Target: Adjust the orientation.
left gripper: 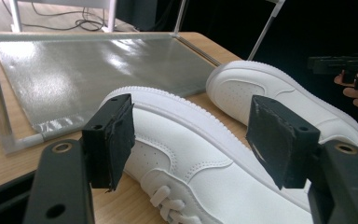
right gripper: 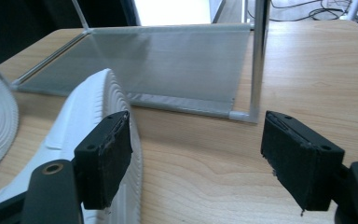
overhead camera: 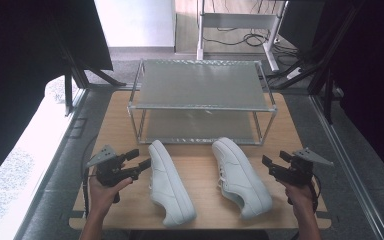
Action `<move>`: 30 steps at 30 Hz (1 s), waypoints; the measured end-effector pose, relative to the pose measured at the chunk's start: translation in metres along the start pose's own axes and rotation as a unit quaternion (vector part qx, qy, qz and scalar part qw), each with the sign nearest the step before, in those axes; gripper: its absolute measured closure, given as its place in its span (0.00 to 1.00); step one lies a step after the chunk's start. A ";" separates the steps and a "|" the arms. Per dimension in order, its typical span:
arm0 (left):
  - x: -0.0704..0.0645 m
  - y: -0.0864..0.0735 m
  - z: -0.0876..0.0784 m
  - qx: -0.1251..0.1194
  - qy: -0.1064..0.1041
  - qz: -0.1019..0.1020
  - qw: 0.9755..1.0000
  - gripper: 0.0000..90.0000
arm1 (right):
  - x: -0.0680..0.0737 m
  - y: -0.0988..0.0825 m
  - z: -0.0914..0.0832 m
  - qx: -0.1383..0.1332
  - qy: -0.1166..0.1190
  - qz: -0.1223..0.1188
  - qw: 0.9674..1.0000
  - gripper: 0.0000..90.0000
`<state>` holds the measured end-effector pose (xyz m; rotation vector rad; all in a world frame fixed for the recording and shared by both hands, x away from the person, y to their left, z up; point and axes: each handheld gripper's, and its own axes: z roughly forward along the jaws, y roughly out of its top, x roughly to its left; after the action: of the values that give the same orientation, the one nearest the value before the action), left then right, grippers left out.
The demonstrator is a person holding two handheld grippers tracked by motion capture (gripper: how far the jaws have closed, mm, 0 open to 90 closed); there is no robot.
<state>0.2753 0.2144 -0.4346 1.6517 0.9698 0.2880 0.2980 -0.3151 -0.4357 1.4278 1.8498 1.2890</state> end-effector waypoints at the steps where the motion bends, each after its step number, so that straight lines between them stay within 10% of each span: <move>1: 0.000 0.000 0.000 0.000 0.000 0.000 1.000 0.36 | 0.000 0.000 0.000 0.000 0.000 0.000 1.000 0.27; 9: 0.002 0.000 0.000 0.006 0.023 -0.021 0.999 0.49 | -0.004 -0.006 0.006 0.003 -0.011 0.006 1.000 0.29; 21: -0.004 0.007 0.004 0.048 -0.014 -0.035 0.998 0.84 | 0.003 -0.006 0.000 0.007 -0.022 -0.005 1.000 0.30; 30: 0.006 0.005 -0.005 0.064 0.019 -0.054 0.996 0.99 | -0.001 -0.010 0.003 0.022 -0.035 -0.004 0.999 0.31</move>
<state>0.2781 0.2221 -0.4305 1.7072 1.1210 0.1888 0.2962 -0.3149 -0.4460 1.4670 1.8460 1.1850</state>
